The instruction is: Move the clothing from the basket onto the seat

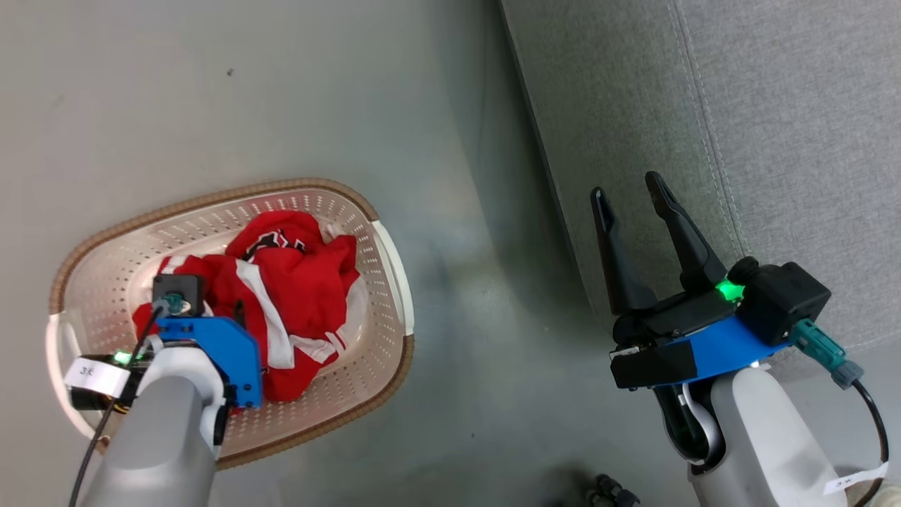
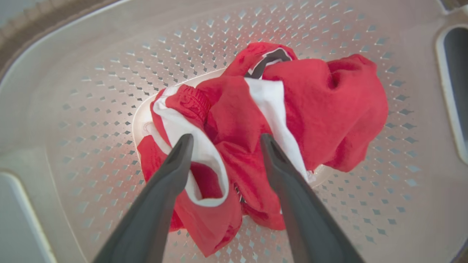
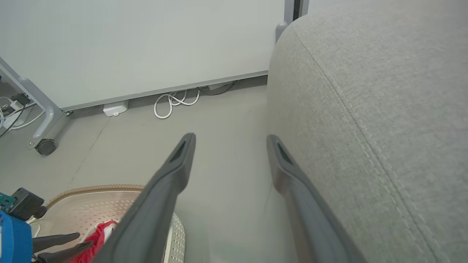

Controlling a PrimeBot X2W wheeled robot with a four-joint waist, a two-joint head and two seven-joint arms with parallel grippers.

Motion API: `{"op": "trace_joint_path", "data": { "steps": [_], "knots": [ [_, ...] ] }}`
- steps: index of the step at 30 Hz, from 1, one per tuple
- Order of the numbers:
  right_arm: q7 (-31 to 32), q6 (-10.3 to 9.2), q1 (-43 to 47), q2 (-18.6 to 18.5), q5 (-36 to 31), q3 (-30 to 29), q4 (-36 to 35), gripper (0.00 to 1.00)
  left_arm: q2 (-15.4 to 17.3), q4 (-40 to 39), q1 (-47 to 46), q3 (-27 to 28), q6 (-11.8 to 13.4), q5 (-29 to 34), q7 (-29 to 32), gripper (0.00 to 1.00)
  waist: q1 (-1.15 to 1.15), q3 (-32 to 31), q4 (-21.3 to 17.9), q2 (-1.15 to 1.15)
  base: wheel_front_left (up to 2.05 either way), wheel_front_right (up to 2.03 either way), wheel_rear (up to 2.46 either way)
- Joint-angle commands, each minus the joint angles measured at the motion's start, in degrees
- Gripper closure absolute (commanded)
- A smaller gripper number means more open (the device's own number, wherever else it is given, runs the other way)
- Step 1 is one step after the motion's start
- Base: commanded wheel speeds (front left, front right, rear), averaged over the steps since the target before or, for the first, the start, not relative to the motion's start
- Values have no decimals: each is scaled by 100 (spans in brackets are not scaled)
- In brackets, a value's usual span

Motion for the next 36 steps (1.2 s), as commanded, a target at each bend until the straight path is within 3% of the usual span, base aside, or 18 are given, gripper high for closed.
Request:
{"op": "trace_joint_path", "data": {
  "steps": [1, 8, 13, 14, 15, 16, 29, 36],
  "knots": [
    [-32, 13, -128, -5, 52, 32, -53, 0, 94, 66, -166, -6, 82, 27, 14, 0, -1, 205, -108, 0, 0, 0, 0],
    [-32, 13, -202, -4, 223, 133, -88, 0, 297, 340, -410, -7, 343, 54, 86, 0, -1, 478, -195, 0, 0, 0, 0],
    [-32, 13, -259, -5, 323, 193, -102, 0, 274, 554, -486, 77, 202, -138, 310, 0, -1, 586, -248, 0, 0, 0, 0],
    [-32, 13, -271, -5, 323, 193, -101, 0, 270, 582, -502, 59, 183, -143, 336, 28, -1, 600, -255, 0, 0, 0, 0],
    [-32, 13, -280, -5, 328, 194, -97, 0, 262, 604, -515, 38, 137, -150, 366, 68, -1, 612, -261, 0, 0, 0, 0],
    [-32, 13, -288, -5, 331, 191, -91, 0, 244, 633, -519, 23, 92, -171, 404, 100, -1, 619, -267, 0, 0, 0, 0],
    [-33, 13, -300, -5, 292, 119, -38, 0, 147, 743, -615, -8, 14, -338, 354, 100, -1, 526, -205, 0, 0, 0, 0],
    [-32, 13, -266, -8, 165, 78, 107, 0, -93, 873, -455, -54, -58, -445, 219, 100, -1, -103, 40, 0, 0, 0, 0]
  ]
}}
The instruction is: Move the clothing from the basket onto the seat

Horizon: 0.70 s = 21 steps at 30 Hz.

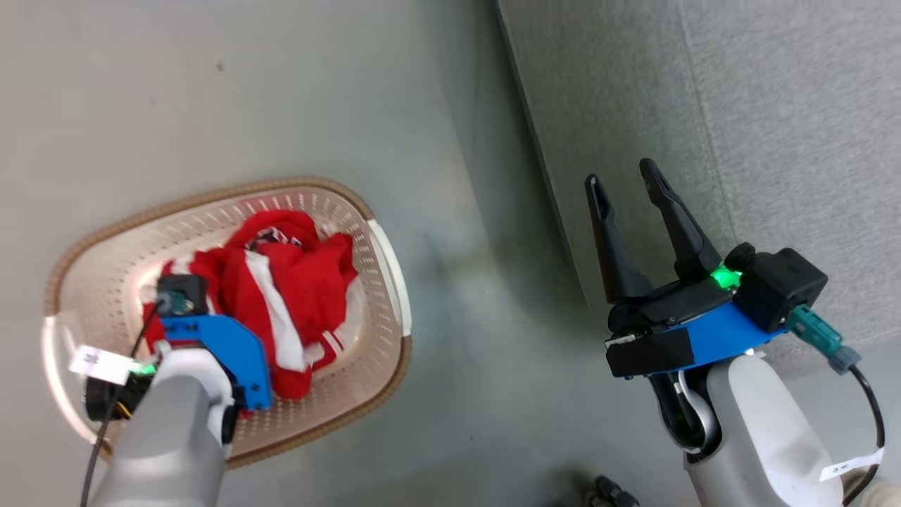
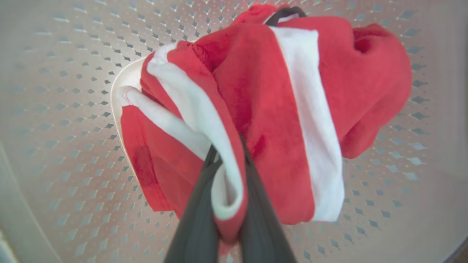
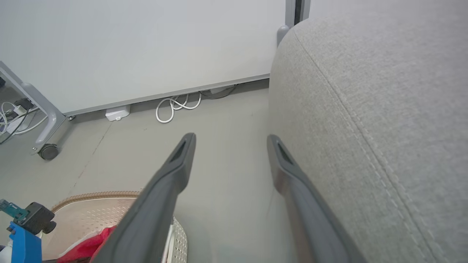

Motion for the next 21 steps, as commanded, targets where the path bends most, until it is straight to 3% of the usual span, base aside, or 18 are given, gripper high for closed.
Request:
{"op": "trace_joint_path", "data": {
  "steps": [1, 10, 18, 21],
  "knots": [
    [-31, 13, -5, -10, -16, -15, 23, 0, -27, 23, 39, -13, -30, -9, -17, 100, 0, -348, 148, 0, 0, 0, 0],
    [-27, 12, 481, -13, -374, -161, 458, 0, -436, 191, 400, -301, -345, -44, -233, 100, 0, -2057, 701, 0, 0, 0, 0],
    [-27, 12, 997, -13, -507, -223, 757, 0, -582, -20, 516, -789, -565, -159, -381, 100, 0, -3038, 1093, 0, 0, 0, 0],
    [-23, 12, 1134, -12, -545, -207, 846, 0, -600, -485, 653, -1223, -599, -544, -366, 100, 0, -3295, 1193, 0, 0, 0, 0]
  ]
}}
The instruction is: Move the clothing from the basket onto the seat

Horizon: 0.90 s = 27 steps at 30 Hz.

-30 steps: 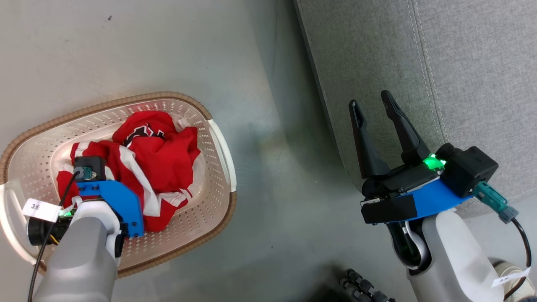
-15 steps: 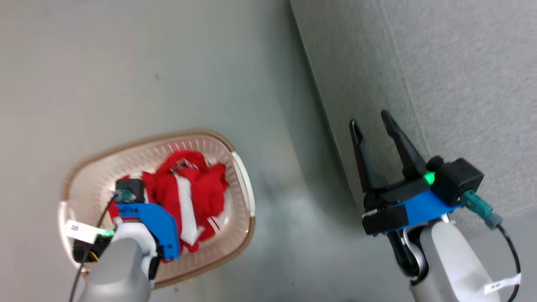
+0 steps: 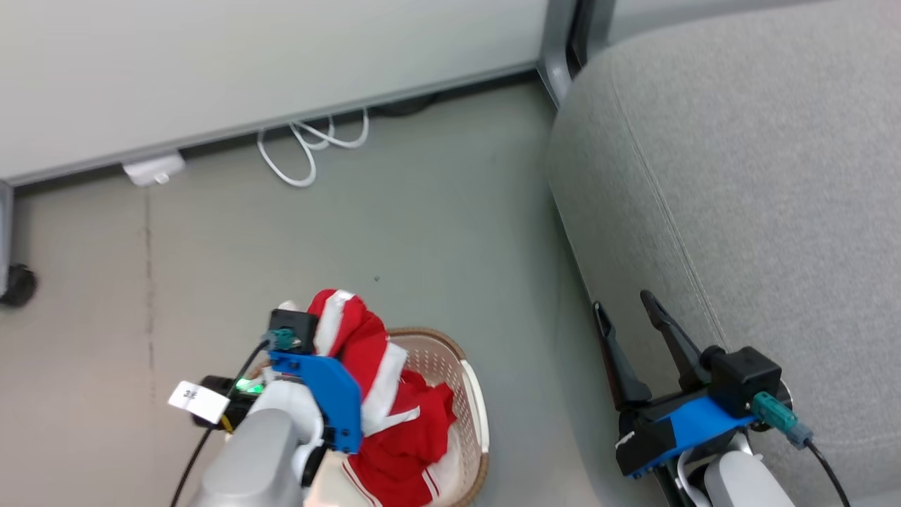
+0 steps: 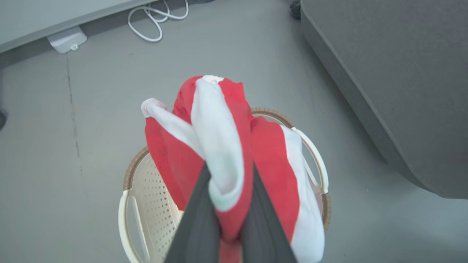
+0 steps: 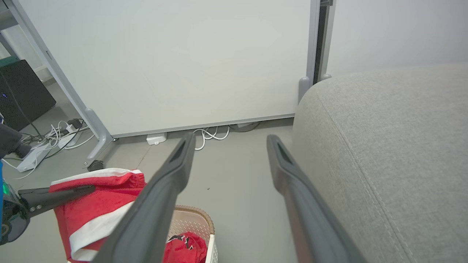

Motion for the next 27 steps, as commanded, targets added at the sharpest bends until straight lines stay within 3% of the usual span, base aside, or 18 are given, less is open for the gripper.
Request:
{"op": "trace_joint_path", "data": {
  "steps": [1, 6, 16, 27],
  "knots": [
    [-16, 9, 121, -15, -47, -3, 26, 0, -38, -242, 137, -224, -38, -192, 33, 100, 2, -467, 316, 0, 0, 0, 0],
    [64, 7, 320, -14, -84, 20, 38, 0, -16, -1037, 147, -921, -42, -833, 114, 100, 2, -807, 430, 0, 0, 0, 0],
    [327, 6, 654, -14, -125, 119, -134, 0, -21, -2061, -376, -1811, -29, -1502, 43, 100, 2, -1274, 576, 0, 0, 0, 0],
    [479, 6, 733, -14, -127, 284, -305, 0, -19, -2638, -883, -2457, 319, -1956, -63, 100, 2, -1422, 517, 0, 0, 0, 0]
  ]
}}
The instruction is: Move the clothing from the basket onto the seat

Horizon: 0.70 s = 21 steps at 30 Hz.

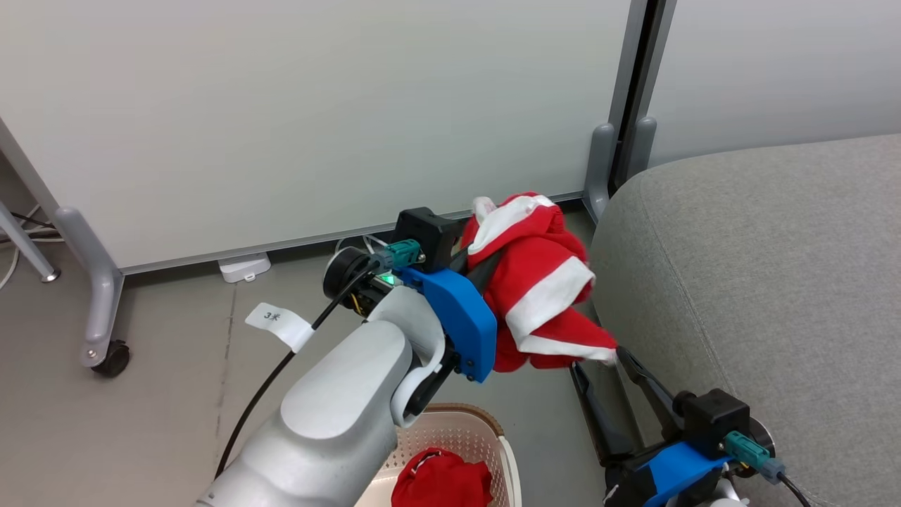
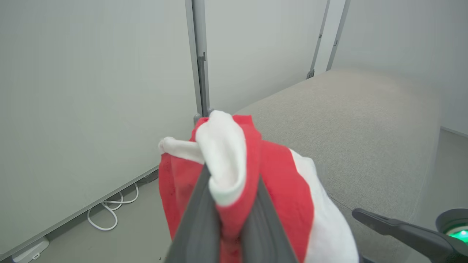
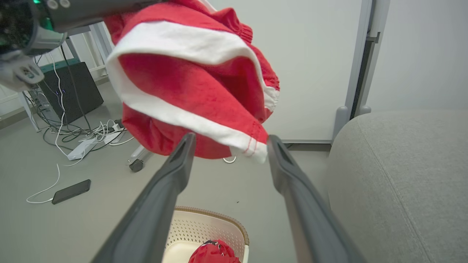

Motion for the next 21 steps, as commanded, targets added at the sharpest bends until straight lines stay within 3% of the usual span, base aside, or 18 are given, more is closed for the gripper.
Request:
{"op": "trace_joint_path", "data": {
  "steps": [1, 10, 21],
  "knots": [
    [15, 3, 72, -14, -2, 10, -27, 0, 7, -16, -68, -20, 25, -34, -27, 100, 1, -1, -7, -1, 0, 0, 0],
    [54, 3, 24, -14, -10, 65, -75, 0, 7, 48, -170, -351, 136, -267, -122, 100, 1, 33, -14, -1, 0, 0, 0],
    [279, 3, -564, -14, -86, 544, 294, 0, 7, 221, -308, -569, 197, -519, -220, 100, 1, 148, 6, -1, 0, 0, 0]
  ]
}}
